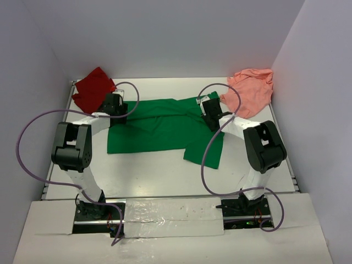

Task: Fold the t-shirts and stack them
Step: Fold the flattened tshirt in 1/3 of the way

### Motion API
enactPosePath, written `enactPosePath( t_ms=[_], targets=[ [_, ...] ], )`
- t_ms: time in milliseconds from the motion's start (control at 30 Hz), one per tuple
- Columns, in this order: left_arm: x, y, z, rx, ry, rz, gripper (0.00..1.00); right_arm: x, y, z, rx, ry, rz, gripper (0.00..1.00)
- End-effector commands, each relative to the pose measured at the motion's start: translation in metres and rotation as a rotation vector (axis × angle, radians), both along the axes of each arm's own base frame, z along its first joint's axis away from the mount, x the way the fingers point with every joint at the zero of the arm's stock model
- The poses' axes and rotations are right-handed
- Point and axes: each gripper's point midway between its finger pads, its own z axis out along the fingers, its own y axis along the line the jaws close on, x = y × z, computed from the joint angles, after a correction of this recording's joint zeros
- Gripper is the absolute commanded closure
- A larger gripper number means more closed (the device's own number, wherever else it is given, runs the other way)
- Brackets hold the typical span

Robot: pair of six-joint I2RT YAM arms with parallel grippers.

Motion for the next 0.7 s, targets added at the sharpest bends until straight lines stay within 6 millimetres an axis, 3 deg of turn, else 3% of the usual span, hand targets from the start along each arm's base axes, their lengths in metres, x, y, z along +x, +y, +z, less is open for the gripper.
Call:
enactPosePath(
  t_ms=[0, 100, 233, 433, 633, 667],
  targets=[
    [0.011, -0.005, 0.023, -0.012, -0.076, 0.002, 0.25, 0.007, 0.001, 0.010, 0.000, -0.003, -0.036, 0.59],
    [0.009, -0.005, 0.023, -0.010, -0.076, 0.000, 0.25, 0.007, 0.000, 0.008, -0.005, 0.001, -0.037, 0.67],
    [0.009, -0.005, 0.023, -0.004, -0.076, -0.002, 0.26, 0.007, -0.002, 0.002, -0.008, 0.021, -0.034, 1.00],
    [0.007, -0.006, 0.022, -0.005, -0.076, -0.005, 0.26, 0.011, -0.002, 0.002, -0.004, -0.004, -0.037, 1.00],
    [0.006, -0.005, 0.024, 0.003, -0.083, -0.001, 0.27, 0.022, -0.004, 0.017, -0.012, -0.053, -0.057, 1.00],
    [0.005, -0.005, 0.024, 0.003, -0.084, 0.000, 0.27, 0.022, -0.005, 0.020, -0.019, -0.054, -0.066, 0.88]
  ],
)
